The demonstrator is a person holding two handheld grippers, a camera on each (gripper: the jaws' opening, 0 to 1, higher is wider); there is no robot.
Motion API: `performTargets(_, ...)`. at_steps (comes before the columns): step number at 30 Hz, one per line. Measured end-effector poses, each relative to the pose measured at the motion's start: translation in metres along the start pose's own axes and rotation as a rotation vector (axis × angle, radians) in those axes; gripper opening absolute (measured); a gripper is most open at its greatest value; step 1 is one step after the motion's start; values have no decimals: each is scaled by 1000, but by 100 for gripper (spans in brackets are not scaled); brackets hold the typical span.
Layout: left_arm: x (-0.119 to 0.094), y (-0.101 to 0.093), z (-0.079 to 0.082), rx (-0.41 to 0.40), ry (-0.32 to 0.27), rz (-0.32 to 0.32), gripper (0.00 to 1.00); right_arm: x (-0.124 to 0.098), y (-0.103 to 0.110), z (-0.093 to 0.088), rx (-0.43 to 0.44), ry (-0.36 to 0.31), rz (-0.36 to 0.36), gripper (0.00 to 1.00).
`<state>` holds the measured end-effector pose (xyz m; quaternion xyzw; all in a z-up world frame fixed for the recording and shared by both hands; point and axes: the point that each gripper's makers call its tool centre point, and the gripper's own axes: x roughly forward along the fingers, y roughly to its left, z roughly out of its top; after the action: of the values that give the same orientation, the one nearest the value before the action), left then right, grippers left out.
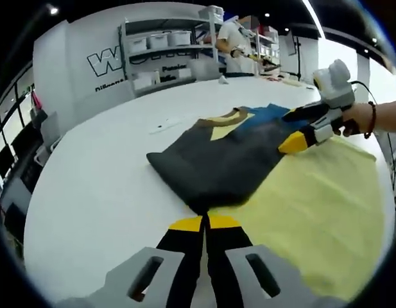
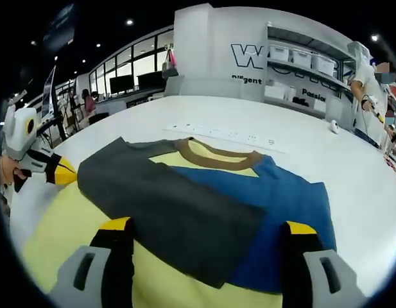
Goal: Fold the garment on the visible template until the final outline fits inside the template.
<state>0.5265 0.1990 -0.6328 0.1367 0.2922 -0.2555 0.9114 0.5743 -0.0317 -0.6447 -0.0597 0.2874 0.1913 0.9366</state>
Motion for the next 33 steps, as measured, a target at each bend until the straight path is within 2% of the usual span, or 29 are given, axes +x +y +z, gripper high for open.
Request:
performTargets(4,-3,-6,12,17,-49,-20,1,0,0,0,0,-1,1,95)
performTargets(8,4,-7,15,91,-30,-10,9,-1,1,0,0,0,1,95)
performTargets(9,9,-7,12,127,-9,-9,11,-1,2,0,0,0,2,95)
performTargets(13,17,-10,14,143,-6,-15,13,-2,3,0,-1,0,3,95)
performTargets(19,24,-9,20,172,-5,-11,11,-3,4,0,-2,-1,5,96)
performTargets(24,25,-11,22,216,2,-6,3,-4,5,0,-3,-3,6,96)
performTargets(27,23,-9,22,176,3,-7,3,-5,5,0,-3,-4,6,96)
performTargets(30,17,-8,23,129,-21,-19,2,-5,6,0,-2,-5,5,96)
performTargets(33,12,-6,26,122,-41,-28,2,-5,6,0,-2,-4,5,96)
